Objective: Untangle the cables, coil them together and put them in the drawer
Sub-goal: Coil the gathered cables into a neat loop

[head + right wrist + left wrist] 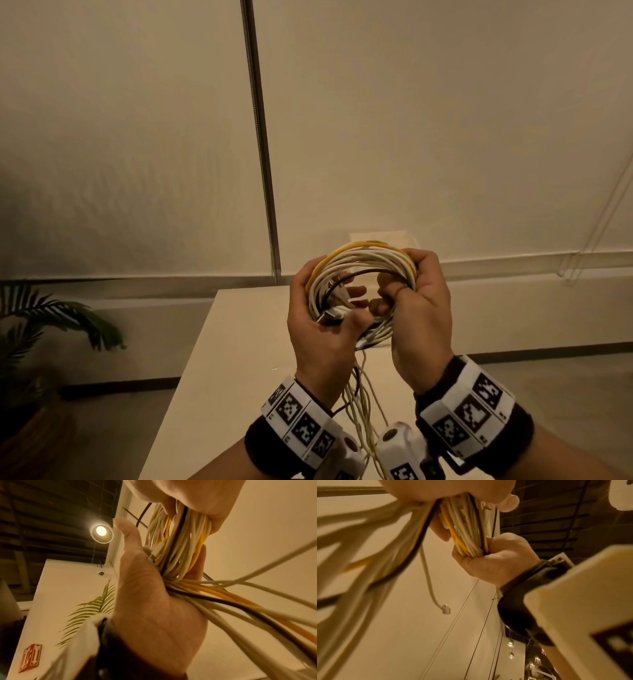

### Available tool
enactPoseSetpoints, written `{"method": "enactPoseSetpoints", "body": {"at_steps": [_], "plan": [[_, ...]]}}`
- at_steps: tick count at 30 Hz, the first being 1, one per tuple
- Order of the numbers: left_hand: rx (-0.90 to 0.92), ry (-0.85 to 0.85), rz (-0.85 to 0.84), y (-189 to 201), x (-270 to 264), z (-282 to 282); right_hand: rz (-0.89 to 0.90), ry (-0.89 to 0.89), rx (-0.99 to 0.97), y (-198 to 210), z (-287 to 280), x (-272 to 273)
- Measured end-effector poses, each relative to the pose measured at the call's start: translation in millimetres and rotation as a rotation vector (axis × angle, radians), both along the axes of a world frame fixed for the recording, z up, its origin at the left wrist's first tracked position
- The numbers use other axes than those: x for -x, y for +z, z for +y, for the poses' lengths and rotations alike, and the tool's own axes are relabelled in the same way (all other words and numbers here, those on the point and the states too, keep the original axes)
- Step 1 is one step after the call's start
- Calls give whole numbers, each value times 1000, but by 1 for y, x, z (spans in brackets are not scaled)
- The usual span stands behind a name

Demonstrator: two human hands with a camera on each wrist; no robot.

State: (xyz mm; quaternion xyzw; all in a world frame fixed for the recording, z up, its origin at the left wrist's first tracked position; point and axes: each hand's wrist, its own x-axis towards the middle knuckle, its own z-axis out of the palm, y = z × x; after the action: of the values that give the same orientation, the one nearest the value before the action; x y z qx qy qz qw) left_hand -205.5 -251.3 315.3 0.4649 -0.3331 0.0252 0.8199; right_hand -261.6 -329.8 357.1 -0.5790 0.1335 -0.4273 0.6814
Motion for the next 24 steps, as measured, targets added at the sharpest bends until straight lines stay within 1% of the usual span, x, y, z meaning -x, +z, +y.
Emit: {"method": "enactPoseSetpoints", "body": {"at_steps": [2,5,8,10,12,14,18,19,21,24], "plan": [[-6,-43,-68,-2,0,1,13,-21,-58,4,-6,-4],[-101,-105,-215,-11,-2,5,13,-31,-183,8,-14,-11],[-208,-63,-377,-19,-11,6,30,-25,-223,6,-14,-12],[-201,-17,-394,-24,-17,5,48,-12,-221,1,-12,-12],[-164,32,-346,-26,-18,5,67,17,-204,-3,-9,-11],[-133,72,-264,-23,-12,7,88,49,-169,-6,-5,-9],[-107,180,-149,-13,-4,5,52,89,-95,-16,-1,-1],[-106,181,-124,-12,-5,5,36,99,-83,-19,0,1],[-119,117,-48,-10,-9,7,12,99,-36,-25,1,4],[-99,-31,114,-6,-13,11,16,50,84,-30,-1,4]]}}
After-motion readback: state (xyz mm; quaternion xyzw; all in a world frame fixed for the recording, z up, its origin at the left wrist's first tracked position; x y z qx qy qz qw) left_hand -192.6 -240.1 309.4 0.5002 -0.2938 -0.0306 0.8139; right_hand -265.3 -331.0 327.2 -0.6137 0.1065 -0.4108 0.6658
